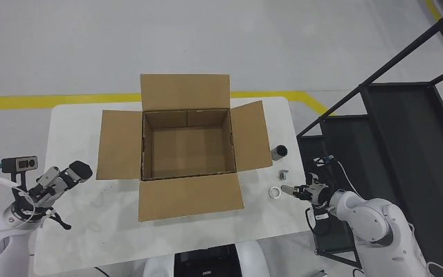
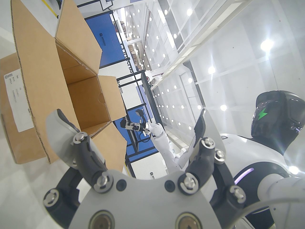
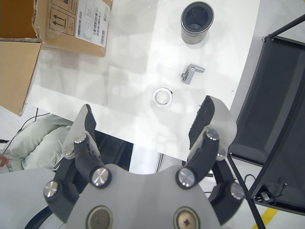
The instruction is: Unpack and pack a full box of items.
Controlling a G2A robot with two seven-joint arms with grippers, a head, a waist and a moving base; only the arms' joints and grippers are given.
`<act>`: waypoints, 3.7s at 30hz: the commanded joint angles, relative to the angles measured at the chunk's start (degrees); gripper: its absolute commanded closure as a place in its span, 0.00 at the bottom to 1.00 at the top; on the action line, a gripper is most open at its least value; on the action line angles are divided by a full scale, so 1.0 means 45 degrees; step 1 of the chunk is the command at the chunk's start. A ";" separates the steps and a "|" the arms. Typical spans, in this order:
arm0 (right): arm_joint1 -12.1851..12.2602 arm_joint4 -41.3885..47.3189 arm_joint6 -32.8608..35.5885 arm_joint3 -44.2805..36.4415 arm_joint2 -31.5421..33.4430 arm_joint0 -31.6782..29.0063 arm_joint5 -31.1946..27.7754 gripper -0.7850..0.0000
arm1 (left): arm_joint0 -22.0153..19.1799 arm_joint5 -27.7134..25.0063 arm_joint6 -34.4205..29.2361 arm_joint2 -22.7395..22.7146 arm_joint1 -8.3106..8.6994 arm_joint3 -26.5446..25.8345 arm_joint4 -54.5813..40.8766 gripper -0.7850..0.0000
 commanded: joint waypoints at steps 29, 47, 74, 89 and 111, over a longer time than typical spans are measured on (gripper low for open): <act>0.0061 -0.1680 -0.0050 0.1487 -0.1683 0.0936 0.0715 0.00 | 0.0000 0.0000 0.0000 0.0000 0.0000 0.0000 0.0000 0.00; 0.0072 -0.1793 -0.0048 0.1458 -0.1791 0.0908 0.0686 0.00 | 0.0000 0.0000 0.0000 0.0000 0.0000 0.0000 0.0000 0.00; 0.0033 -0.2832 0.0783 0.2379 -0.3641 0.2148 0.2206 0.00 | 0.0000 0.0000 0.0000 0.0000 0.0000 0.0000 0.0000 0.00; -0.0061 -0.2300 0.0767 0.4807 -0.4711 0.3719 0.3491 0.27 | 0.0000 0.0000 0.0000 0.0000 0.0000 0.0000 0.0000 0.00; 0.0072 -0.1344 0.0602 0.6064 -0.4357 0.4155 0.4169 0.63 | 0.0000 0.0000 0.0000 0.0000 0.0000 0.0000 0.0000 0.00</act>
